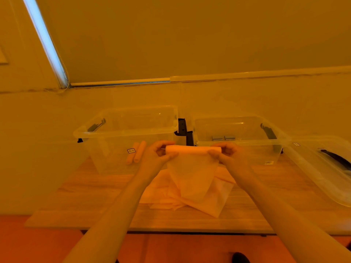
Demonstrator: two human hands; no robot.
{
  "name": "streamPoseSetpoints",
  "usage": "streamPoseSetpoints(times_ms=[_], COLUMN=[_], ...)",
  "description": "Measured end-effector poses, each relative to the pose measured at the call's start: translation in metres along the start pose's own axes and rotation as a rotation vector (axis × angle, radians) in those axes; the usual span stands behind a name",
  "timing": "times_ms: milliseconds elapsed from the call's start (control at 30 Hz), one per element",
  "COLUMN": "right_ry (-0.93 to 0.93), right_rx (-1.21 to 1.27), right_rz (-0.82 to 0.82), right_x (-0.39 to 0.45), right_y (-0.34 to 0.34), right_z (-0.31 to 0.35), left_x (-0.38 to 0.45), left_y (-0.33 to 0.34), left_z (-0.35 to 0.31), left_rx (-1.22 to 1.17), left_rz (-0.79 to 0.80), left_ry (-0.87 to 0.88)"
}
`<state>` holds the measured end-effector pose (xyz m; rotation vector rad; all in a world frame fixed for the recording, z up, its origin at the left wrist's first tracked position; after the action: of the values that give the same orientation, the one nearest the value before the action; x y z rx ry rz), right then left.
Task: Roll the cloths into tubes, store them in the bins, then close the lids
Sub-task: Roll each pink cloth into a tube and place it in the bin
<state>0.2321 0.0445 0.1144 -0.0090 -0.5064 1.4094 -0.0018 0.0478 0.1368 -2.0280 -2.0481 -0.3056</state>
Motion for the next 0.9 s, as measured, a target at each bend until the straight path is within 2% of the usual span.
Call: streamPoseSetpoints(times_ms=[467, 700, 900], right_ry=[-0.001, 0.021, 0.012], right_rx=[-0.039, 0.078, 0.021], right_rz=[-0.031, 0.020, -0.004], right_x=[0.003, 0.003, 0.005], right_y=[-0.008, -0.011, -0.015], right_z=[0.009, 0.012, 0.014], left_x=[0.006, 0.007, 0.005], left_y=[0.001, 0.006, 0.008], left_z=[-0.002, -0.006, -0.008], left_rx=[-0.036, 0.030, -0.048], left_rz=[0.011, -0.009, 0.010], left_ry=[-0.012, 0.001, 0.011])
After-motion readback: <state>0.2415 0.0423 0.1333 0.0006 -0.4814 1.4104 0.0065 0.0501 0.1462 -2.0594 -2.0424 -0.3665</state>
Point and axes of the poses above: each hand's wrist, its own x-axis towards the middle knuckle, its own y-axis out of the palm, z = x × y, the point moved 7 cm from there along x, towards the middle knuckle, and after that the axes turned 13 degrees about -x, right-handed, at the moved point
